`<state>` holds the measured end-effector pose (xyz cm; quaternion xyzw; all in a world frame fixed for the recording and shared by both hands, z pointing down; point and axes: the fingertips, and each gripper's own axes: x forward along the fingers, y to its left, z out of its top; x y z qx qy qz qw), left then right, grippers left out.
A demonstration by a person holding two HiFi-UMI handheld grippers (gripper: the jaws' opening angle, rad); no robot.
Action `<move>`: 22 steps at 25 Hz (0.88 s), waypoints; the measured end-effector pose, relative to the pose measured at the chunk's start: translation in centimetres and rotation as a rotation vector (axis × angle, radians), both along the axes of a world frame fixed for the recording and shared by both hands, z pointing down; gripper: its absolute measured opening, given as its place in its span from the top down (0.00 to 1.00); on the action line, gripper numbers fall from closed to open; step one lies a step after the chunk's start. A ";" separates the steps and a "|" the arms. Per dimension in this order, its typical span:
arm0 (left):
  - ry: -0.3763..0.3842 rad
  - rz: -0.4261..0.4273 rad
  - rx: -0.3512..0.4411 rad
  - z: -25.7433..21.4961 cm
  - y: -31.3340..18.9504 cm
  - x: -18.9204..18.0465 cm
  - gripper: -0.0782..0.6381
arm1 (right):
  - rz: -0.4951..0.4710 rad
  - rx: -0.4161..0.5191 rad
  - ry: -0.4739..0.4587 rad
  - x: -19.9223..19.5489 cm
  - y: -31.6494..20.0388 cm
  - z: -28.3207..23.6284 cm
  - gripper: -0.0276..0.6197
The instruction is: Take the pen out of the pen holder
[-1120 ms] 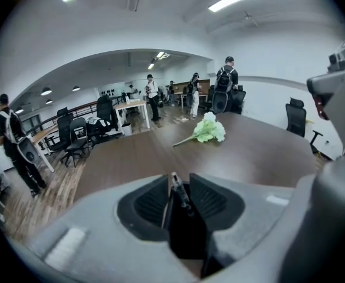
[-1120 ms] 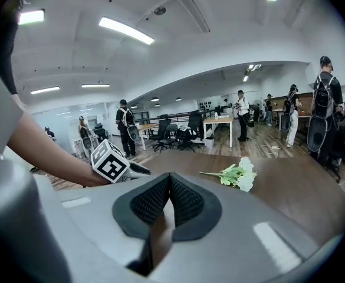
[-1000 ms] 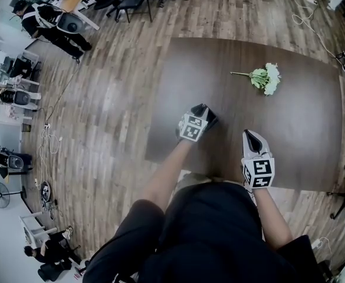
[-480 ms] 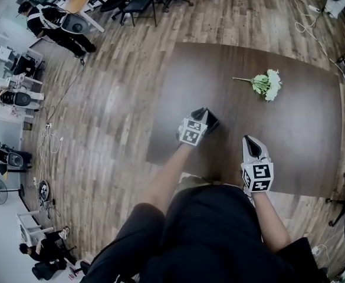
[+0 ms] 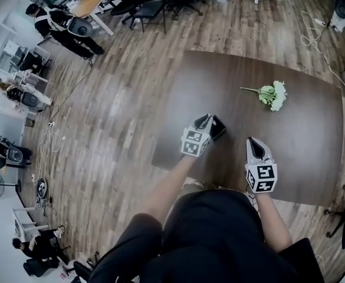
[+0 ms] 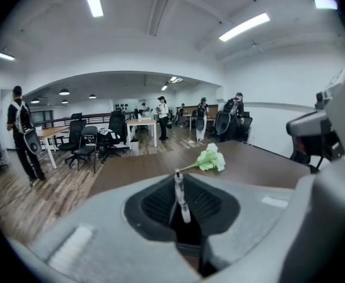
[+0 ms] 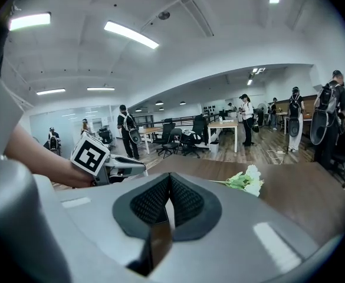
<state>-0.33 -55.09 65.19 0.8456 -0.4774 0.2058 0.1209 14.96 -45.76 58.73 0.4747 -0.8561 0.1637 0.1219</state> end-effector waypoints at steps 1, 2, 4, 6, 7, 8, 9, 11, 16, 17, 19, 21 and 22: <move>0.010 -0.007 0.008 -0.9 0.4 -0.2 0.82 | -0.005 0.003 0.001 -0.3 -0.1 -0.3 0.95; 0.016 -0.010 0.019 -1.9 0.8 -0.3 0.82 | -0.008 0.007 0.003 -0.6 -0.2 -0.6 0.95; 0.027 -0.013 0.041 -3.7 1.5 -0.6 0.82 | -0.006 0.015 0.010 -1.3 -0.5 -1.1 0.95; 0.041 -0.017 0.067 -5.3 2.4 -1.3 0.82 | -0.003 0.023 0.015 -2.2 -0.6 -1.6 0.95; 0.049 -0.021 0.079 -6.1 2.9 -1.7 0.82 | -0.001 0.026 0.016 -2.7 -0.5 -1.9 0.95; 0.059 -0.027 0.089 -6.8 3.4 -2.2 0.82 | 0.003 0.030 0.015 -3.2 -0.4 -2.3 0.95; 0.072 -0.033 0.097 -7.5 4.0 -2.8 0.82 | 0.011 0.035 0.013 -3.6 -0.2 -2.7 0.95; 0.098 -0.049 0.104 -8.8 5.1 -4.2 0.82 | 0.029 0.046 0.009 -4.5 0.1 -3.8 0.95; 0.118 -0.071 0.092 -11.5 8.8 -8.0 0.82 | 0.046 0.069 0.022 -7.5 1.4 -6.2 0.95; 0.116 -0.067 0.098 -12.1 9.5 -8.6 0.82 | 0.050 0.071 0.025 -8.0 1.7 -6.5 0.95; 0.115 -0.058 0.115 -13.2 10.8 -9.8 0.82 | 0.062 0.072 0.028 -8.9 2.2 -6.9 0.95; 0.116 -0.048 0.135 -14.2 12.1 -10.9 0.82 | 0.077 0.073 0.030 -9.5 2.9 -7.3 0.95; 0.115 -0.044 0.143 -14.7 12.6 -11.4 0.82 | 0.084 0.074 0.031 -9.8 3.3 -7.5 0.95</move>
